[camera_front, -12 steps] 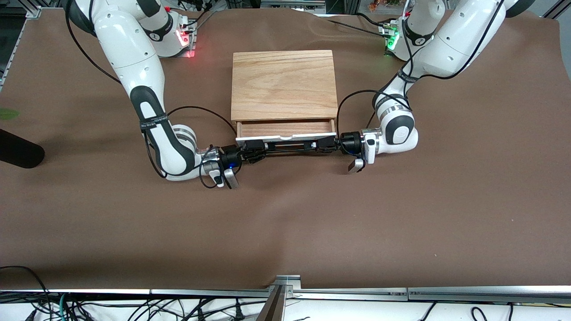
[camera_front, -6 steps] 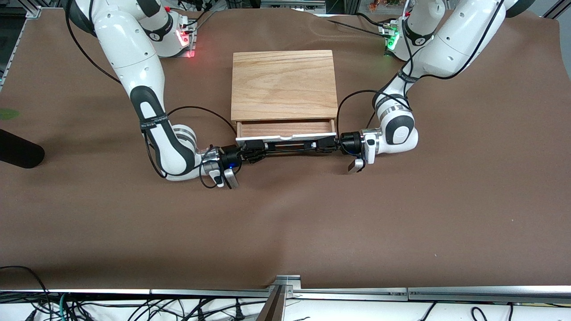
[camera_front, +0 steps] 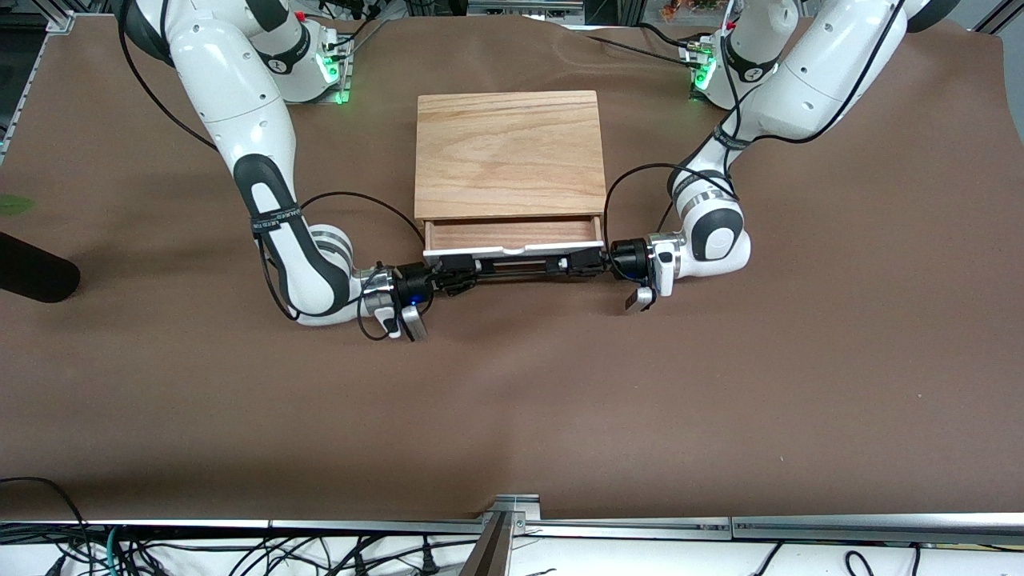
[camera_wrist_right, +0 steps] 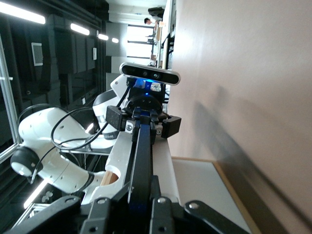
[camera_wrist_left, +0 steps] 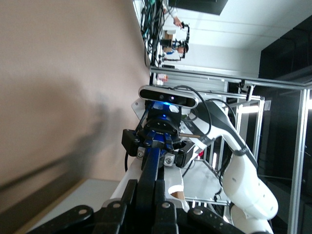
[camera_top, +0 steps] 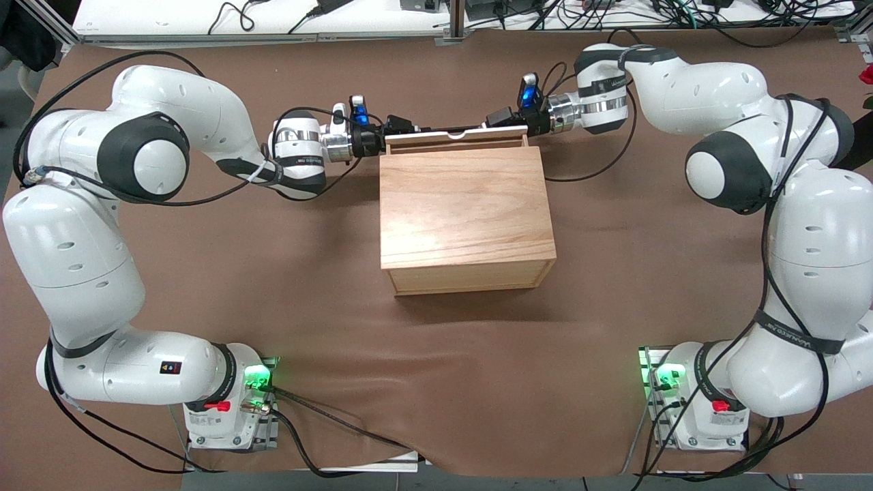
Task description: Pull top drawer with both arms simultaneously
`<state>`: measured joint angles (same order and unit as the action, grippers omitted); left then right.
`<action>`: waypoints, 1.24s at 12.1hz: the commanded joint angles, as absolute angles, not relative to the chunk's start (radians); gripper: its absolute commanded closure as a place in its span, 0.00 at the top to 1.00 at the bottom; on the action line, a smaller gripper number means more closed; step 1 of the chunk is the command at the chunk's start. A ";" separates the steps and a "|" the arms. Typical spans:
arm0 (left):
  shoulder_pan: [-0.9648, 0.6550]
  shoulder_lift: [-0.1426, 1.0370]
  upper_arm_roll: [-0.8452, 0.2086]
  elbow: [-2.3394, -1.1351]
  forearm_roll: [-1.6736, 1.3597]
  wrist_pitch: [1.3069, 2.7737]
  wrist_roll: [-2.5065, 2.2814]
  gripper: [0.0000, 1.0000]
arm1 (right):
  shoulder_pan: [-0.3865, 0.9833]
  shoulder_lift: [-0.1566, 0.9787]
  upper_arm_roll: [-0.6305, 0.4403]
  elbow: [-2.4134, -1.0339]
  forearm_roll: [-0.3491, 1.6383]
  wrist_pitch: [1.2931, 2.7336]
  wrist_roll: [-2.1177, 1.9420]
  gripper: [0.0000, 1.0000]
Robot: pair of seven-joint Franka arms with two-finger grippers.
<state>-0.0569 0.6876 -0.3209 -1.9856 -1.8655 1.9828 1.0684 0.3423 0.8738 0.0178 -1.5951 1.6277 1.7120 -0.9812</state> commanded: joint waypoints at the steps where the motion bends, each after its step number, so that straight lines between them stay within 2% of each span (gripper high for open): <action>1: -0.051 0.696 -0.275 -2.020 -1.813 2.025 1.023 0.00 | 0.253 0.950 -0.009 -1.401 1.710 1.773 -0.887 0.06; 8: -0.049 0.689 -0.275 -2.025 -1.815 2.025 1.020 0.00 | 0.252 0.950 -0.009 -1.402 1.710 1.775 -0.887 0.06; 15: -0.038 0.611 -0.275 -2.056 -1.813 2.026 1.017 0.00 | 0.241 0.946 -0.009 -1.413 1.701 1.769 -0.908 0.06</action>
<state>-0.0642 0.7051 -0.3105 -1.9437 -1.8603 2.0048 1.0422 0.3369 0.9211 0.0172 -1.5222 1.6277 1.7115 -0.9540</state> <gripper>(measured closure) 0.815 0.863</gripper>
